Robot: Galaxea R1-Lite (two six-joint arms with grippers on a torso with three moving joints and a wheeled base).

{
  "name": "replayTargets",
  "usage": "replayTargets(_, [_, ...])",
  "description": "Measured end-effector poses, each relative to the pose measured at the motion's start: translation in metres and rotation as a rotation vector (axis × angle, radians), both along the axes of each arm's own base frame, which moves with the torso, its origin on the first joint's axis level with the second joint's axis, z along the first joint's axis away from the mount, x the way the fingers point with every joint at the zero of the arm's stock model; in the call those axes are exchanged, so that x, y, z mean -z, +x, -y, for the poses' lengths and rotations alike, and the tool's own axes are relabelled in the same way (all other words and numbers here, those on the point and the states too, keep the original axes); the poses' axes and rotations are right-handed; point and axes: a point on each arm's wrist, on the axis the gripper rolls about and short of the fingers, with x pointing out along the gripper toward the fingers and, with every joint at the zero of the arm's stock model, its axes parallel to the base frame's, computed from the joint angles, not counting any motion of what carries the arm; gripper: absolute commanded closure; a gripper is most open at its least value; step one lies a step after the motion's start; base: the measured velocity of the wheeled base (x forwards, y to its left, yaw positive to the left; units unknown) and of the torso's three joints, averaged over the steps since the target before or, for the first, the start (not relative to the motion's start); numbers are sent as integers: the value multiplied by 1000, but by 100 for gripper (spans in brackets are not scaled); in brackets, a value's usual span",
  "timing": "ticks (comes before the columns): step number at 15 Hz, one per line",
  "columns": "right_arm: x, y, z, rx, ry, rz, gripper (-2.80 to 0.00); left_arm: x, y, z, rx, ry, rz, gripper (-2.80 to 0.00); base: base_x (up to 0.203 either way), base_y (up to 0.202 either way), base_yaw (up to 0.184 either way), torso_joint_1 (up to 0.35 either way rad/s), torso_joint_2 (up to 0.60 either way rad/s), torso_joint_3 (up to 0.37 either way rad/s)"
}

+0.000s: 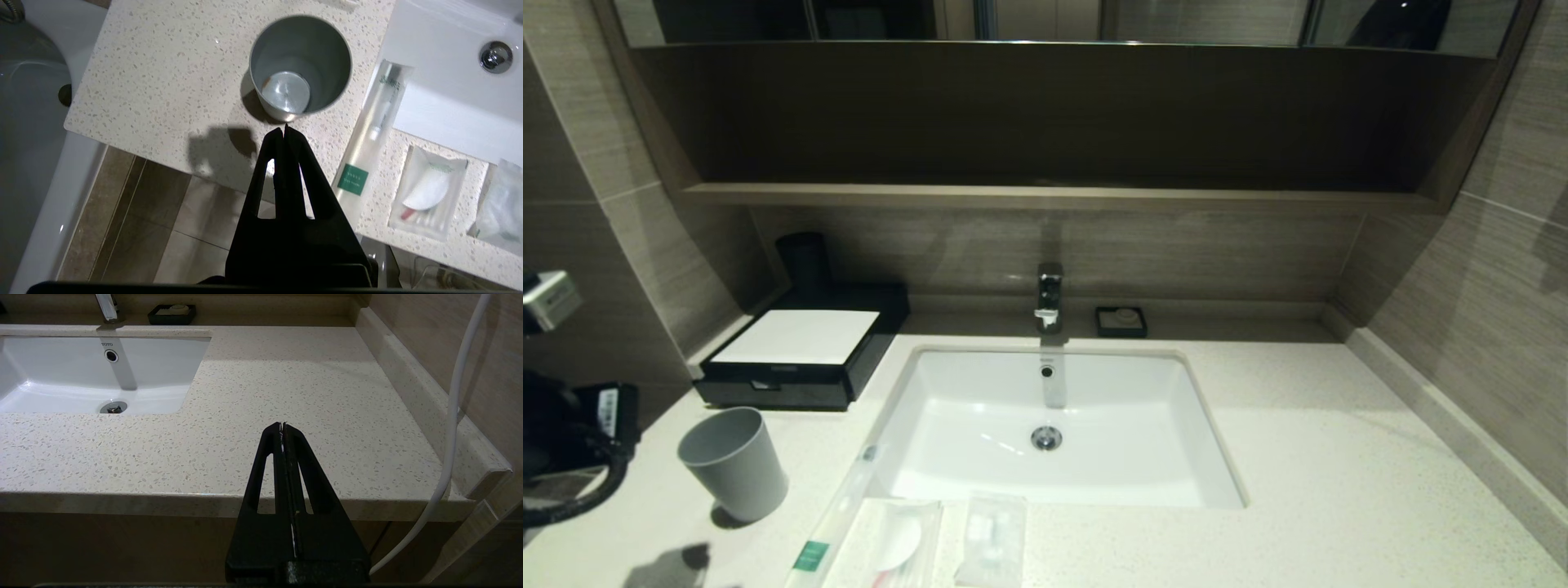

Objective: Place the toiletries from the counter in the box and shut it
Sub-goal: Pick up the cup

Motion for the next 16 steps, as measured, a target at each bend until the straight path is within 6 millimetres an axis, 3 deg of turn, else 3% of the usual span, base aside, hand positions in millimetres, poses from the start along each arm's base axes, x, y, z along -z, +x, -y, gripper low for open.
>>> replayTargets(6, [0, 0, 0, 0, -1, 0, 0, 9, 31, -12, -60, 3, -28, 0, 0, 0, 0, 0, 0, 0])
replayTargets(14, [0, 0, 0, 0, 0, 0, 0, 22, 46, -17, -78, -1, -94, 0, 0, 0, 0, 0, 0, 0])
replayTargets(15, [0, 0, 0, 0, 0, 0, 0, 23, 48, -18, -84, -3, -97, -280, 0, 0, 0, 0, 0, 0])
replayTargets(16, [0, 0, 0, 0, 0, 0, 0, 22, 49, -19, -88, -6, -94, -280, 0, 0, 0, 0, 0, 0])
